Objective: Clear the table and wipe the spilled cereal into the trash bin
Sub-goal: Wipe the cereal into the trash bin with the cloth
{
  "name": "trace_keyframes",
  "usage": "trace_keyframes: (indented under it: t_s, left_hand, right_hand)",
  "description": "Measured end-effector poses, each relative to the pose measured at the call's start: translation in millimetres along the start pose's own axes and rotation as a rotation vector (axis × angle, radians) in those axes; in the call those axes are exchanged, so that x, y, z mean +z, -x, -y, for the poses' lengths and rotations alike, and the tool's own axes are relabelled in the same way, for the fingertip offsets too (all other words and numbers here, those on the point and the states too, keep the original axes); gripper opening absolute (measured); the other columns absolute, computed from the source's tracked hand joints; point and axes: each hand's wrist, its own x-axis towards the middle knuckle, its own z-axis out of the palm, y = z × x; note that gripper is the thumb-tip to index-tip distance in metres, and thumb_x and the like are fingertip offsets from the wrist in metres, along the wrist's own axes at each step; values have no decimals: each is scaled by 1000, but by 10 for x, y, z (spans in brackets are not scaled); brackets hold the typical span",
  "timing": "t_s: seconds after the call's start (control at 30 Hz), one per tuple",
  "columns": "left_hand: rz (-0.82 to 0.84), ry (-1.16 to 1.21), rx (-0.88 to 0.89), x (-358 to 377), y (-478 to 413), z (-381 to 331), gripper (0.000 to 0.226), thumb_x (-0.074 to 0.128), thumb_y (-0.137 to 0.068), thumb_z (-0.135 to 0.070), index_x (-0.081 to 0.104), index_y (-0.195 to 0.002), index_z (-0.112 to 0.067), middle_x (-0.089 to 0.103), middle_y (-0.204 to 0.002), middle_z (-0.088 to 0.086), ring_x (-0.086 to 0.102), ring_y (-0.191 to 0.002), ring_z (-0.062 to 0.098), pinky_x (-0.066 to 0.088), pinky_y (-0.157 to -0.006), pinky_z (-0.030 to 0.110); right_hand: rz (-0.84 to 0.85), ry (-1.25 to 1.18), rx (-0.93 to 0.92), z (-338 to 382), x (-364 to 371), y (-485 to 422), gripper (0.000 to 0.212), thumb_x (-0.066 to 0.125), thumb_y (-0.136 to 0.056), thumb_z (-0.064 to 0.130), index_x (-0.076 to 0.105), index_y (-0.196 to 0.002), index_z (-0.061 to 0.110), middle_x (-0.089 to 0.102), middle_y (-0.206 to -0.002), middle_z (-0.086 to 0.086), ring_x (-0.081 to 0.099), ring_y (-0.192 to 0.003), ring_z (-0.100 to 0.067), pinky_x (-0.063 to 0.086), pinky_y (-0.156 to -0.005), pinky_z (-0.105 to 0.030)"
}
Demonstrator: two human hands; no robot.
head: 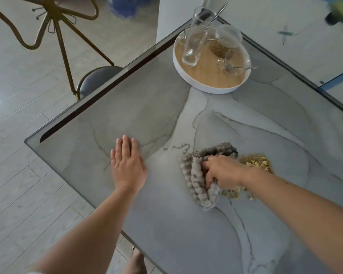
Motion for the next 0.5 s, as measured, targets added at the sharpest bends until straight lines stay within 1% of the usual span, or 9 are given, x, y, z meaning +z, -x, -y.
trace_keyframes:
  t_s: [0.1, 0.17, 0.2, 0.27, 0.33, 0.37, 0.4, 0.47, 0.5]
  left_hand:
    - [27, -43, 21, -6, 11, -6, 50, 27, -99, -25, 23, -147, -9, 14, -157, 9, 4, -146, 31, 0, -116, 42]
    - [47, -63, 12, -13, 15, 0, 52, 26, -100, -29, 18, -148, -12, 9, -158, 5, 0, -146, 28, -1, -116, 41]
    - [52, -69, 11, -15, 30, 3, 53, 25, -100, -30, 16, -149, -13, 8, -158, 5, -1, -146, 27, -1, -116, 42]
    - [51, -72, 19, -11, 87, 1, 53, 26, -99, -30, 17, -149, -14, 9, -158, 5, 0, -146, 27, 1, -116, 43]
    - [54, -70, 17, 0, 151, -7, 52, 27, -99, -31, 18, -148, -15, 10, -158, 5, 1, -146, 27, 1, -116, 45]
    - [53, -70, 16, 8, 184, -5, 52, 28, -99, -31, 19, -148, -16, 11, -158, 5, 2, -146, 26, 2, -116, 45]
    - [49, -68, 17, 11, 211, -1, 51, 28, -100, -31, 21, -148, -17, 12, -158, 6, 3, -146, 27, 3, -116, 45]
    - [40, -61, 11, 10, 253, 16, 50, 29, -99, -31, 23, -148, -18, 14, -158, 5, 5, -146, 27, 4, -116, 46]
    - [39, -64, 5, 9, 279, 16, 50, 29, -99, -31, 24, -147, -19, 15, -157, 6, 6, -146, 28, 5, -116, 47]
  right_hand:
    - [60, 76, 44, -120, 97, 193, 39, 49, -83, 4, 70, -102, 30, 55, -113, 8, 42, -108, -19, 36, -89, -33]
    - [28, 55, 106, -203, 95, 308, 40, 50, -81, 3, 70, -101, 32, 56, -108, 9, 44, -108, -18, 38, -91, -32]
    - [-34, -19, 142, -228, 58, 359, 42, 51, -78, 2, 70, -99, 33, 54, -103, 11, 44, -105, -15, 39, -93, -34]
    - [-237, -195, 149, -215, -46, 374, 47, 51, -74, 0, 71, -96, 36, 50, -98, 14, 44, -102, -12, 40, -95, -37]
    - [-456, -183, -7, -27, -168, 228, 44, 52, -74, 1, 73, -97, 32, 56, -98, 8, 49, -101, -20, 41, -93, -37]
    - [-521, -131, -99, 92, -182, 113, 41, 53, -73, 4, 74, -97, 30, 60, -98, 3, 52, -99, -25, 40, -89, -38]
    - [-524, -85, -168, 236, -186, -1, 39, 54, -74, 6, 73, -99, 28, 62, -100, -1, 53, -98, -29, 38, -86, -36]
    - [-357, 24, -217, 479, -72, -189, 39, 53, -82, 8, 69, -108, 31, 60, -108, -1, 47, -103, -27, 32, -85, -32]
    - [-276, 82, -241, 550, 32, -235, 39, 52, -84, 9, 68, -110, 32, 59, -111, 0, 46, -105, -26, 33, -85, -32]
